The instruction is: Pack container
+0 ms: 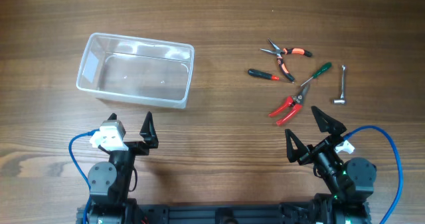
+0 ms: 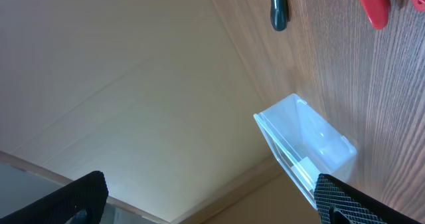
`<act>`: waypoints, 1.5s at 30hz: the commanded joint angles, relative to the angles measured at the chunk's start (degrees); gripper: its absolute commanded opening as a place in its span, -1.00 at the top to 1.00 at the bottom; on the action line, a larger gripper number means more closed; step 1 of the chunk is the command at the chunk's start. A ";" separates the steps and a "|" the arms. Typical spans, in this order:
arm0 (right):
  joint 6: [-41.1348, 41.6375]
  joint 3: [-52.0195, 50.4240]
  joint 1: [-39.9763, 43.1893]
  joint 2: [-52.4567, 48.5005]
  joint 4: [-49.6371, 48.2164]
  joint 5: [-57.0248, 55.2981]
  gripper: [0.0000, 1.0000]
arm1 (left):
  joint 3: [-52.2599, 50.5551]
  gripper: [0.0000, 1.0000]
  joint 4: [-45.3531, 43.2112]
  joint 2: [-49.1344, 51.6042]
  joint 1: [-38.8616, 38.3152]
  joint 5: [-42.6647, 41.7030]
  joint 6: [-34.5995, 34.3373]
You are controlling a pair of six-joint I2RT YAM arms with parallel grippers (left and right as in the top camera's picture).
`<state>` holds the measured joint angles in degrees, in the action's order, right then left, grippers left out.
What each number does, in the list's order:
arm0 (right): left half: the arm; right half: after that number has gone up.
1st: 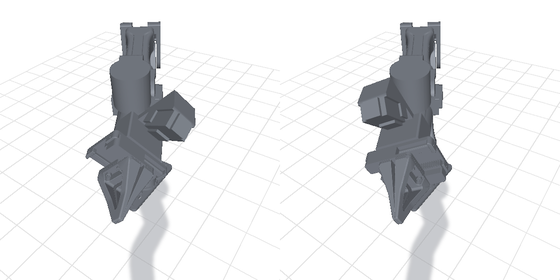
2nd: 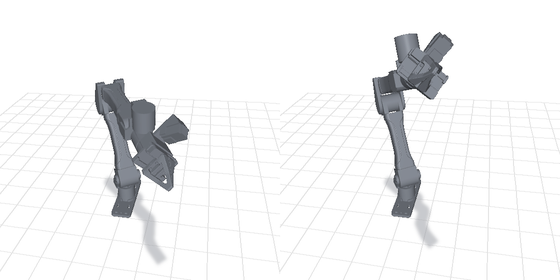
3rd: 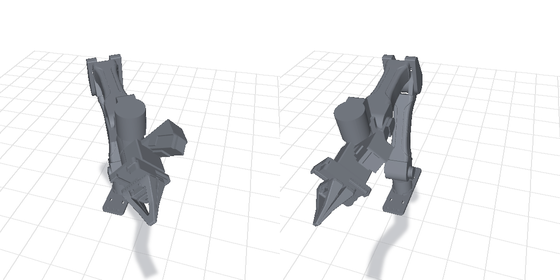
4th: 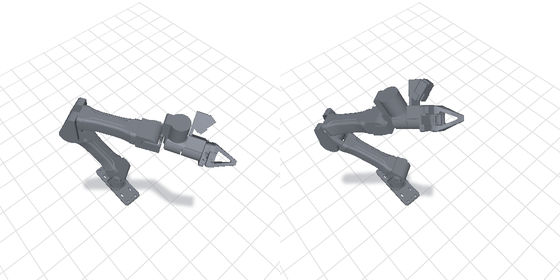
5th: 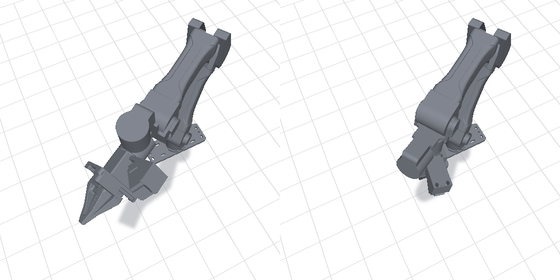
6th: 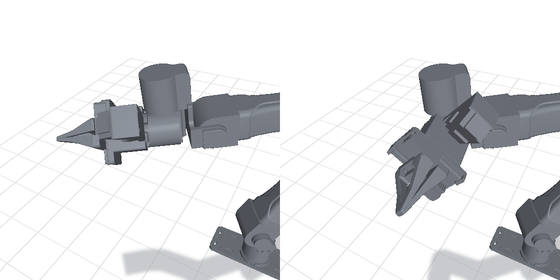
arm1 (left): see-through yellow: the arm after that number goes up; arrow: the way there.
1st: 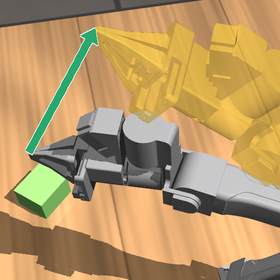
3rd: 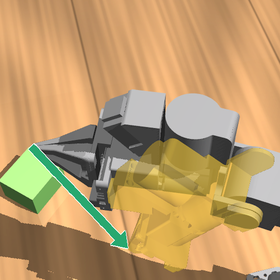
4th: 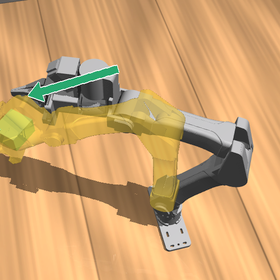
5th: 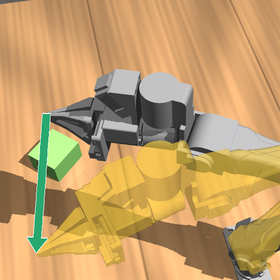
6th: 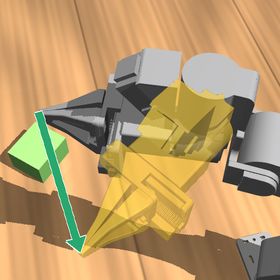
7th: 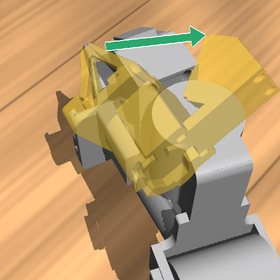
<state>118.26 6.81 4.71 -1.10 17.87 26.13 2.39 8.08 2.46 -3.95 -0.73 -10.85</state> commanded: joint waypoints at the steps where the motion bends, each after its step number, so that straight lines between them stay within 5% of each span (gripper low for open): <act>1: 0.44 -0.28 0.17 0.68 -0.48 0.70 -0.99 | -0.26 -1.00 0.04 -0.09 0.33 0.15 -0.50; 24: -0.11 -0.28 0.17 0.68 -0.42 -2.78 -0.99 | -0.24 -0.99 0.04 -0.09 0.33 0.15 -0.50; 26: -7.08 -0.28 0.17 0.57 -0.55 -6.93 -0.99 | -0.24 -1.00 0.04 -0.09 0.33 0.15 -0.50; 31: -49.77 -0.28 0.17 -0.92 -0.52 -13.38 -1.00 | -0.24 -1.00 0.04 -0.09 0.33 0.15 -0.50; 35: -74.73 -0.28 0.17 -4.33 -2.19 -15.85 -0.99 | -0.24 -1.00 0.04 -0.09 0.33 0.15 -0.50; 39: -86.18 -0.09 0.17 -8.76 -10.73 -15.17 -0.99 | -0.24 -0.99 0.04 -0.09 0.33 0.15 -0.50; 45: -84.32 4.74 0.17 -18.82 -23.65 -15.15 -0.99 | -0.24 -0.99 0.04 -0.09 0.33 0.15 -0.50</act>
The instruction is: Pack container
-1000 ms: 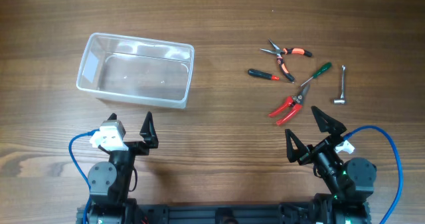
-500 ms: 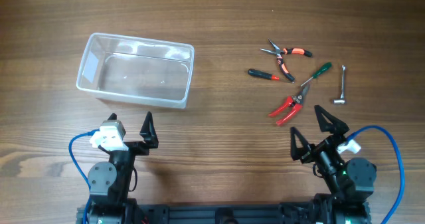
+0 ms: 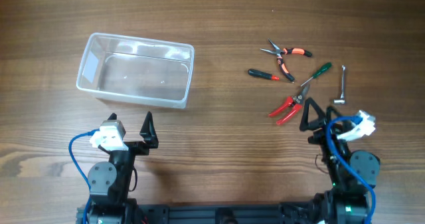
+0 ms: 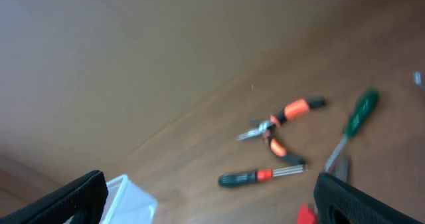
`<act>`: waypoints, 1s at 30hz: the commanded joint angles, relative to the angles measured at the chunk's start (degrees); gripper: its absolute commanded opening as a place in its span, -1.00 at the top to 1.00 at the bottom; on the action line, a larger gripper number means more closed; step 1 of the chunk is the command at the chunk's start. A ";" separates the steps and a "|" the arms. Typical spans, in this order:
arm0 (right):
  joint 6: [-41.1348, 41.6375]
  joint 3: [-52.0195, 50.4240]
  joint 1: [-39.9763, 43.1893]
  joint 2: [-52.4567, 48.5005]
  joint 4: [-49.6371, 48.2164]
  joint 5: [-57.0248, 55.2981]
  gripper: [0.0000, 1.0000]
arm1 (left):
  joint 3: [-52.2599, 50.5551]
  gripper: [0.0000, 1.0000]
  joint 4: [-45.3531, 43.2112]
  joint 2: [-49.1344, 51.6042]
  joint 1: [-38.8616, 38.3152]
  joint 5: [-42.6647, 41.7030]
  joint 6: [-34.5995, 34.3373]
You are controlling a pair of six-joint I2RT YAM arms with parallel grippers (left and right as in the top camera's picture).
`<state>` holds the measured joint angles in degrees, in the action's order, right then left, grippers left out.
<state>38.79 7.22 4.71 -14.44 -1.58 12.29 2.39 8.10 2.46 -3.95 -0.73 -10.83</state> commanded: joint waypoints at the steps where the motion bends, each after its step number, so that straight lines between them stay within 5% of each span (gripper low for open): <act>1: -4.11 6.01 0.17 -7.61 -5.88 -1.31 -0.99 | -0.24 -1.00 0.02 -0.09 0.33 0.15 -0.52; 5: -11.87 18.34 0.17 -18.56 -7.96 3.93 -0.99 | -0.24 -0.99 0.02 -0.09 0.33 0.15 -0.52; 9: -16.74 35.82 0.17 -31.98 2.29 8.81 -0.99 | -0.24 -1.00 0.02 -0.09 0.33 0.15 -0.52; 18: -21.90 83.91 -2.95 -67.82 50.21 11.37 -0.99 | -0.24 -1.00 0.02 -0.09 0.33 0.15 -0.52; 30: -33.83 87.23 -6.80 -81.05 53.20 13.62 -0.99 | -0.26 -0.99 0.02 -0.09 0.33 0.15 -0.52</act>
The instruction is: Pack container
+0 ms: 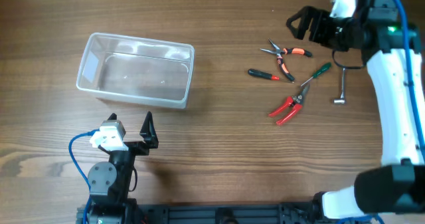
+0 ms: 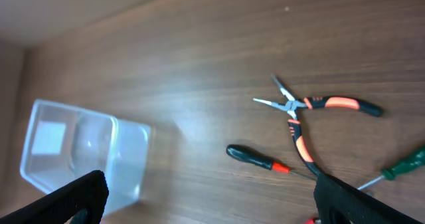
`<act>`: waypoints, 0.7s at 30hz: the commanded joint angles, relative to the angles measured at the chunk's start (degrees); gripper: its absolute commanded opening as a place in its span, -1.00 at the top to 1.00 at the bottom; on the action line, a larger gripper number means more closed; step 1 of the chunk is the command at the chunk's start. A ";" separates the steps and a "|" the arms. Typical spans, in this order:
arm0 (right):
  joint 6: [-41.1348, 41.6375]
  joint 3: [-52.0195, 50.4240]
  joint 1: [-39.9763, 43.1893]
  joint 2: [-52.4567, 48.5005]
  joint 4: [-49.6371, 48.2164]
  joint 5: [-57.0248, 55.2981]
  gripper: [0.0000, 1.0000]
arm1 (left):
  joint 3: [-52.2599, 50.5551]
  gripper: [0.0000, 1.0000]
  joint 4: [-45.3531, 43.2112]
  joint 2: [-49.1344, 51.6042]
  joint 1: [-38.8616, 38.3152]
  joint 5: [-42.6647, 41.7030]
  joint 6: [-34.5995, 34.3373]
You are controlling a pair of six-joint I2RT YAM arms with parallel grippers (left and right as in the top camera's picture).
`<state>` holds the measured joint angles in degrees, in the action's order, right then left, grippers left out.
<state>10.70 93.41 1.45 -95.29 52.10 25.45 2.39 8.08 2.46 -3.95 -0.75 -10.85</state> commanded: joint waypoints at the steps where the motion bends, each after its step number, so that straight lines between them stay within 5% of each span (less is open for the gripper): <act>1: -5.49 1.05 -6.23 -0.20 -1.03 -2.29 -0.99 | -0.26 -0.99 0.04 -0.09 0.33 0.17 -0.50; 12: 13.16 1.05 -35.52 -6.14 -13.22 -24.46 -0.89 | -0.26 -1.00 0.04 -0.09 0.33 0.17 -0.50; 21: 25.73 1.05 -40.57 -18.58 -15.78 -25.38 -0.59 | -0.24 -0.99 0.04 -0.09 0.33 0.17 -0.50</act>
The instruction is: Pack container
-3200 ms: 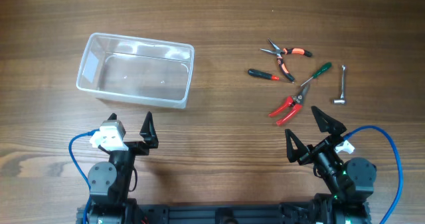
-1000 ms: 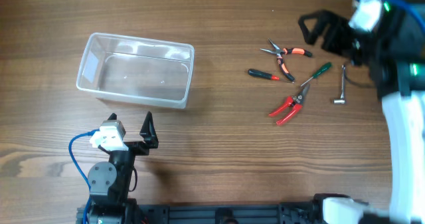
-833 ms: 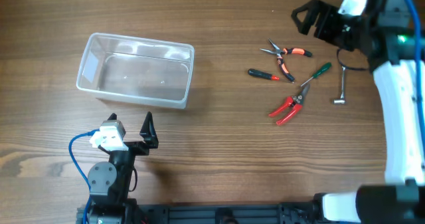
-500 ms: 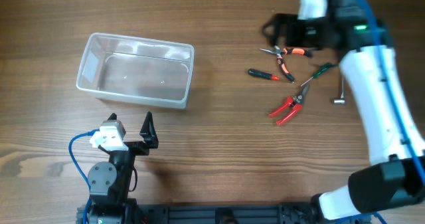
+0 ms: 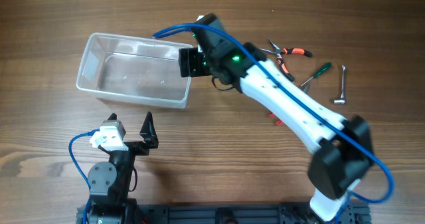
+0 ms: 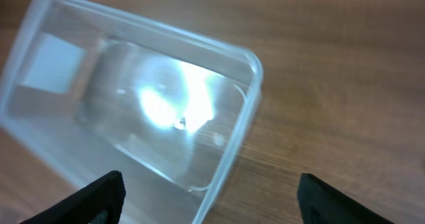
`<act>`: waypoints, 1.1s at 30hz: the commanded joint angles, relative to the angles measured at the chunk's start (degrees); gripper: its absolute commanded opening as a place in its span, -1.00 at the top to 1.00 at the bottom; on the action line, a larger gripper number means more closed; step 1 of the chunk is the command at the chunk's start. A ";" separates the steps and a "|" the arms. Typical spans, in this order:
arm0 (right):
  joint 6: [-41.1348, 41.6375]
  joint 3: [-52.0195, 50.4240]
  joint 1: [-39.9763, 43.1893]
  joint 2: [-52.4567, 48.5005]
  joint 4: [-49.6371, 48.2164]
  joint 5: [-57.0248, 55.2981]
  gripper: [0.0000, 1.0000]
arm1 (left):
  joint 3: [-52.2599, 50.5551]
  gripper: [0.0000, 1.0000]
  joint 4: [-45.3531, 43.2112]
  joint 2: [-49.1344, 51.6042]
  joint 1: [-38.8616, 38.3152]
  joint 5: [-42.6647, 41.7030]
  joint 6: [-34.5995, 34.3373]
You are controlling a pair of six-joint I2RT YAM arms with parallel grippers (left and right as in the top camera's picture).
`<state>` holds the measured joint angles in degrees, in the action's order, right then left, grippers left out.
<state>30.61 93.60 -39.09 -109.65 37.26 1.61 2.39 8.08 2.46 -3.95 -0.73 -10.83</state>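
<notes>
The clear plastic container lies empty at the table's left. My right gripper hangs open over the container's right end; in the right wrist view its dark fingertips stand wide either side of the container's short rim, holding nothing. The tools lie to the right: orange-handled pliers, a green screwdriver and a metal hex key. Only a red scrap of the red-handled pliers shows under my arm. The black-and-red screwdriver is hidden by the arm. My left gripper rests open near the front left.
My right arm stretches diagonally over the table from the front right to the container, covering part of the tool group. The wooden table carries nothing else.
My right gripper was open above the tools at the far right; now it is open over the container's right end. It holds nothing. Tools and left arm are unmoved.
Both grippers were first parked open at the table's front edge. The right one then stood by the red pliers, later high over the orange pliers at the back right, and now over the container's end. No tool has shifted.
</notes>
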 commanded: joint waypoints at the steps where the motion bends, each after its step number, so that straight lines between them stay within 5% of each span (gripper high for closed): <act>1: 5.81 0.85 -0.02 -5.27 -1.70 -0.48 -0.59 | -0.24 -1.00 0.04 -0.09 0.33 0.15 -0.52; 10: 11.08 0.83 -0.07 -11.98 -6.71 4.68 -0.34 | -0.24 -1.00 0.04 -0.09 0.33 0.15 -0.52; 15: 16.72 0.83 0.87 -13.25 0.57 0.02 0.30 | -0.24 -1.00 0.04 -0.09 0.33 0.15 -0.52; 22: 7.43 0.83 4.33 -11.28 13.05 -9.01 0.24 | -0.24 -0.99 0.04 -0.09 0.33 0.15 -0.52; 33: -4.76 0.83 7.69 -11.10 17.77 -15.78 0.05 | -0.24 -1.00 0.04 -0.09 0.33 0.15 -0.52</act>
<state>30.65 93.91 -32.95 -121.73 55.22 -9.56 2.39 8.08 2.46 -3.95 -0.73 -10.85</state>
